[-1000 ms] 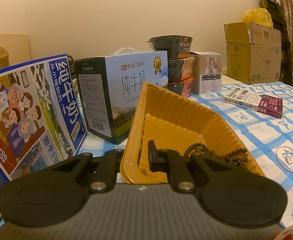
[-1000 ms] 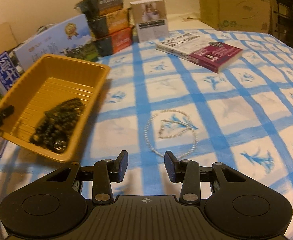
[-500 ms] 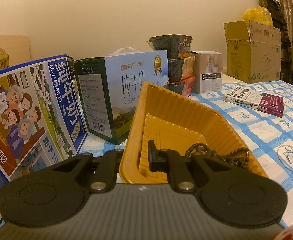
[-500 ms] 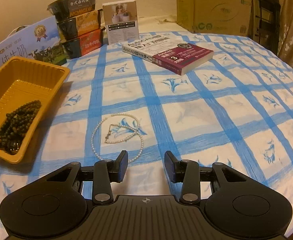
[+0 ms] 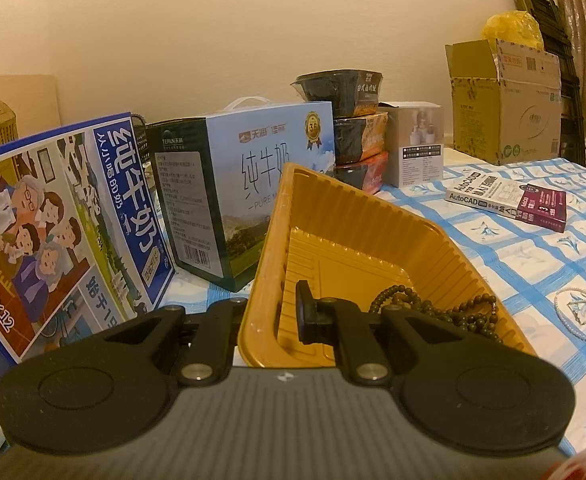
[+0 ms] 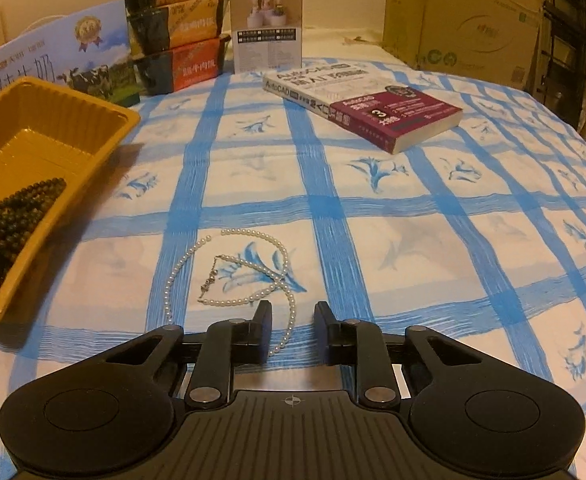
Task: Organize jewelry
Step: 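Reach the right tool to the white pearl necklace and close on it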
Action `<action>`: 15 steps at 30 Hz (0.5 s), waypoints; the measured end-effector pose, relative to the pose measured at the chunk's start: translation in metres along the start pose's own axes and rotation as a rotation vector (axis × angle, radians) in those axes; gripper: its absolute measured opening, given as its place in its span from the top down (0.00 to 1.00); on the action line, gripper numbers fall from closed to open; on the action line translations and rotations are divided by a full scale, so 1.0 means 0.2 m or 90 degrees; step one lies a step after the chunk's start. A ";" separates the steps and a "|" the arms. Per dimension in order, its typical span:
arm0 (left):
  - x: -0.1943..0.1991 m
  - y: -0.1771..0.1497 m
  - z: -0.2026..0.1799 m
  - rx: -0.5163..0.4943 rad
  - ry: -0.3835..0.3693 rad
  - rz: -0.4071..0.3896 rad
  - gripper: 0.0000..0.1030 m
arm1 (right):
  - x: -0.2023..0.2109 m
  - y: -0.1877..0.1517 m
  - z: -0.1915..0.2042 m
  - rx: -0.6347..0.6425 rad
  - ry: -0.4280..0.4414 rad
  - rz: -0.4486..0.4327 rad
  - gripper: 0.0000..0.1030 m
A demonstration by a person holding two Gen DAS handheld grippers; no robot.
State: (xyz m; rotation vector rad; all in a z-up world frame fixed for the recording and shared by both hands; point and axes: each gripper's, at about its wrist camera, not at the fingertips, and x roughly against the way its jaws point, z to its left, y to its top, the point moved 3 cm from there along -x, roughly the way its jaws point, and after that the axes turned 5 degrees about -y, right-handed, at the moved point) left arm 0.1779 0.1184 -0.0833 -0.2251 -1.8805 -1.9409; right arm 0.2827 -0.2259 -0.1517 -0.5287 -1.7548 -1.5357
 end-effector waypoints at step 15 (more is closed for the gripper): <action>0.00 0.00 -0.01 -0.002 -0.001 -0.001 0.89 | 0.06 -0.03 0.07 0.010 0.034 0.000 0.99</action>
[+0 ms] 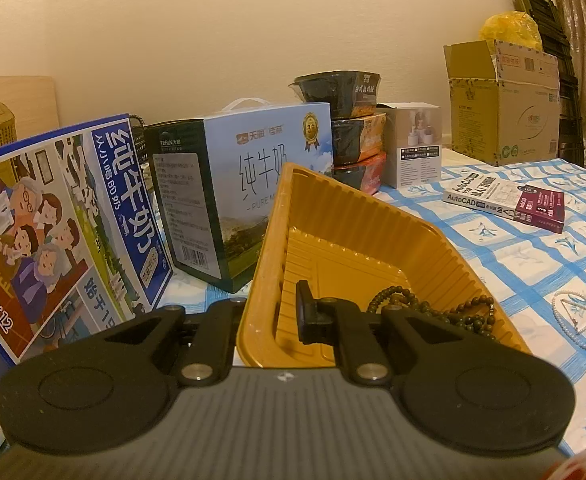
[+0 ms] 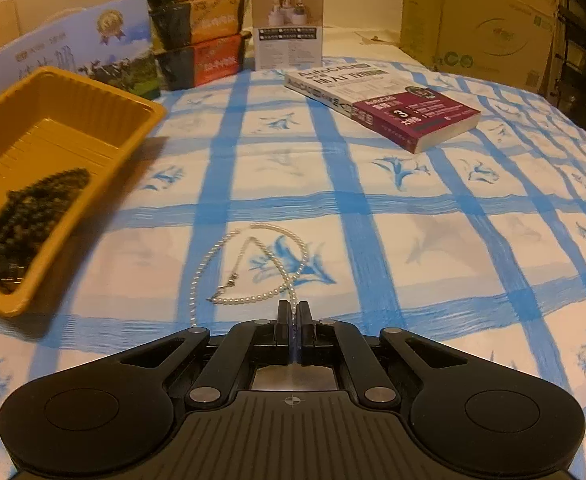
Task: Organize jewelry
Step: 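Reach the right tool to the white pearl necklace and close on it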
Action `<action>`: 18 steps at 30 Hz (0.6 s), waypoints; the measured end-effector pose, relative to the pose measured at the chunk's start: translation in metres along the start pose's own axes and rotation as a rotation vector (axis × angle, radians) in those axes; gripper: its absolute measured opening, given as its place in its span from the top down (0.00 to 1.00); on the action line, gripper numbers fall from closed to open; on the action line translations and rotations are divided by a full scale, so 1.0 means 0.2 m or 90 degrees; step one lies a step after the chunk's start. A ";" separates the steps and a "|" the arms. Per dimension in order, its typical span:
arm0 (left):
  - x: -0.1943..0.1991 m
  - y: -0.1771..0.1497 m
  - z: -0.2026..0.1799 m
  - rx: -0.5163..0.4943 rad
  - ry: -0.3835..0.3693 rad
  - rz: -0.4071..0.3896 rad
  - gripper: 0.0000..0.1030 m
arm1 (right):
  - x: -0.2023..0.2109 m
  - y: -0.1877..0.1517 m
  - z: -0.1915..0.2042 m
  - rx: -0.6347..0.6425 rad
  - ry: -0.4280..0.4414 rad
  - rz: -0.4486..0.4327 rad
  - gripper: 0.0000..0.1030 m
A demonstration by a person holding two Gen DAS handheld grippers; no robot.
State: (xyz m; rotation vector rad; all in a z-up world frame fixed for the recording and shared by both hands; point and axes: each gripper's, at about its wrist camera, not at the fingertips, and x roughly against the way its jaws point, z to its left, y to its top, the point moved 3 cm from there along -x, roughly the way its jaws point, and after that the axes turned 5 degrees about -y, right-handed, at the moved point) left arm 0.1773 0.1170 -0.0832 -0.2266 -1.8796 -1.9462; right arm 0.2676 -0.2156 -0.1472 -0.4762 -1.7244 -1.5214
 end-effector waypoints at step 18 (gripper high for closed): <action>0.01 0.00 -0.01 -0.004 0.000 -0.001 0.89 | 0.24 -0.19 -0.04 -0.072 0.020 0.022 0.96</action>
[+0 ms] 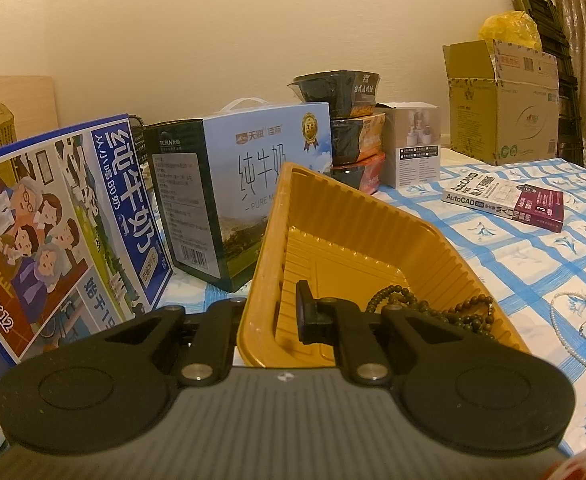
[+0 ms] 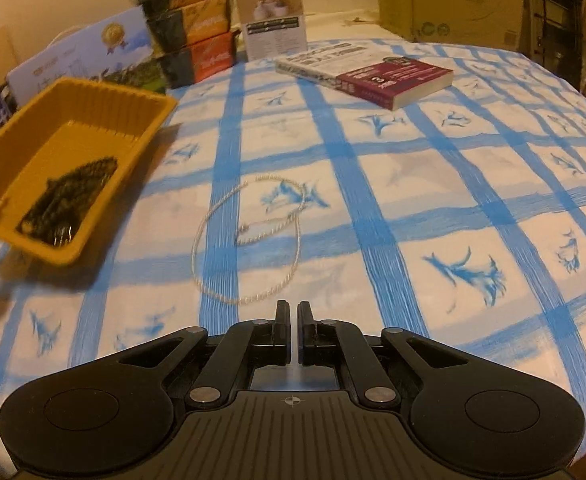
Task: Organize jewelry
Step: 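Reach the right tool to the white pearl necklace and close on it, then lift the pearl necklace high off the cloth with the right tool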
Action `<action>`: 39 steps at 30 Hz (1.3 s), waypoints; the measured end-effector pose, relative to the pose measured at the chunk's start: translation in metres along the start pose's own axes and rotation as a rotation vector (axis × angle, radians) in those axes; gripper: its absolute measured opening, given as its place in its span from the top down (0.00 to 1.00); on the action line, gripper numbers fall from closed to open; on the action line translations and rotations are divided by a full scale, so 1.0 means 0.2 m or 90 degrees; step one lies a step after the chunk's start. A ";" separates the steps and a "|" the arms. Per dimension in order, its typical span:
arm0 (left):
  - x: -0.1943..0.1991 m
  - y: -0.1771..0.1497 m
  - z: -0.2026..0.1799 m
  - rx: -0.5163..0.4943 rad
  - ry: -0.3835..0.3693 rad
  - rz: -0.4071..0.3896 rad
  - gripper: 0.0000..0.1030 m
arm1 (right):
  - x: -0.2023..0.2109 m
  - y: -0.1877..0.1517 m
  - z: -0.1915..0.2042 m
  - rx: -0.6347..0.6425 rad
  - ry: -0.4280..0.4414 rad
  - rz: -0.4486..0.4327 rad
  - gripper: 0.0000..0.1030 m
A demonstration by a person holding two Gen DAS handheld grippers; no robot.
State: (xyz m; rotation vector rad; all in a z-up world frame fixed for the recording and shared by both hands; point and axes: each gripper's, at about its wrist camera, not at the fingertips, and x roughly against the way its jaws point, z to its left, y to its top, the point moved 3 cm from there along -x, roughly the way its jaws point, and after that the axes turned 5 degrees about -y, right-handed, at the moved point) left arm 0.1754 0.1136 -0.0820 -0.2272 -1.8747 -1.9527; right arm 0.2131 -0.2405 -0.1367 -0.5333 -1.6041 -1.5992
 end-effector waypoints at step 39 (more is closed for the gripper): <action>0.01 0.00 0.00 -0.003 0.000 0.001 0.89 | 0.12 0.33 0.07 0.056 0.019 -0.129 0.98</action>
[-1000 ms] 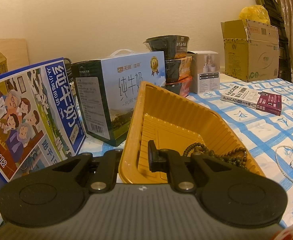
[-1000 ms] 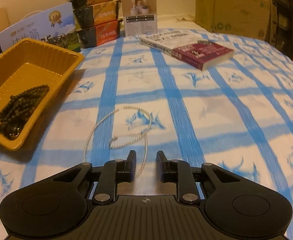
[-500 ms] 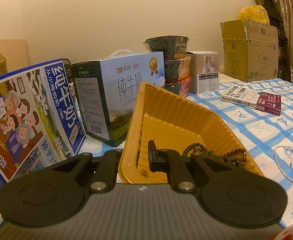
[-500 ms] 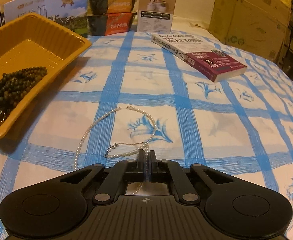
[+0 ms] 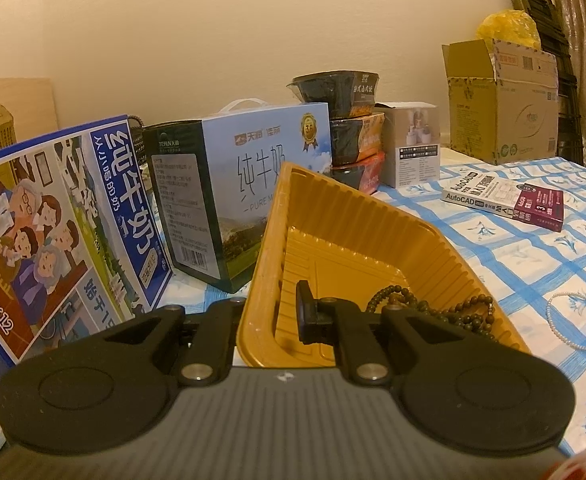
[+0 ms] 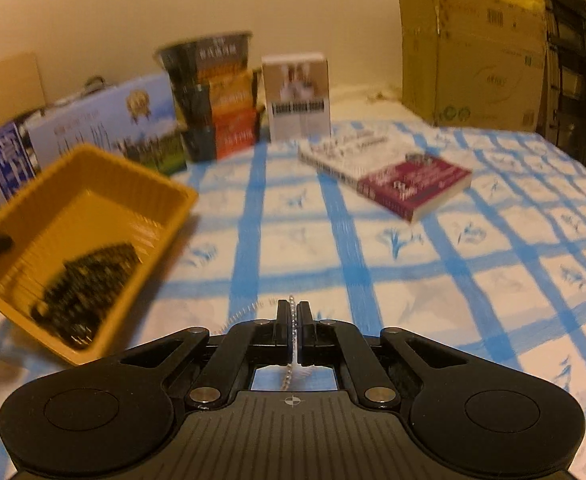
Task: Organize jewelry
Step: 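Lift the pearl necklace high off the cloth with the right tool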
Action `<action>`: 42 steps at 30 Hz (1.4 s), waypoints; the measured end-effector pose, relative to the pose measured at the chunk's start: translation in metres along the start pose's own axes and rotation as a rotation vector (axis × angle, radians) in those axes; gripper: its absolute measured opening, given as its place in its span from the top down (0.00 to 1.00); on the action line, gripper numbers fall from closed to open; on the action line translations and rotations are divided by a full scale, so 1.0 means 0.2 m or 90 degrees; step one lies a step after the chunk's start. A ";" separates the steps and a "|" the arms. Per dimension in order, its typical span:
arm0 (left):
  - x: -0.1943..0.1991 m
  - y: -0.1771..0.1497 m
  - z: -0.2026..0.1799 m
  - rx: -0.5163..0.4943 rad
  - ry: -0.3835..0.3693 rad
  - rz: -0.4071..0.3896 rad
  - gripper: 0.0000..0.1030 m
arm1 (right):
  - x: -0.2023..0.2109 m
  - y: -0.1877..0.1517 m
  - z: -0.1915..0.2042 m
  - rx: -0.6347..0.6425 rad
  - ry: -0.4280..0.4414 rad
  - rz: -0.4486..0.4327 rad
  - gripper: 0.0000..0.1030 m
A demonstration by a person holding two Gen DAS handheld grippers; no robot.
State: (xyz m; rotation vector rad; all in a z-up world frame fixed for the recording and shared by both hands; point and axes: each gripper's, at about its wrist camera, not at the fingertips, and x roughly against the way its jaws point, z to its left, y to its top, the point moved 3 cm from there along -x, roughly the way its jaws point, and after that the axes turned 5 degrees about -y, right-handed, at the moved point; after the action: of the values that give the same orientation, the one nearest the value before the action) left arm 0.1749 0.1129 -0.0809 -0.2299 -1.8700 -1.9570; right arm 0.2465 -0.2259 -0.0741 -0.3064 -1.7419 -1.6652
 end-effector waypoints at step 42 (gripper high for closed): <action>0.00 0.01 -0.01 0.019 -0.011 -0.008 0.89 | 0.44 0.63 0.39 0.061 0.149 -0.134 0.98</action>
State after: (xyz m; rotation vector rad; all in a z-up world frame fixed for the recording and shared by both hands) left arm 0.1765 0.1114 -0.0796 -0.2267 -1.9147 -1.9402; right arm 0.2342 -0.1595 0.0839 0.1164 -1.7151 -1.6803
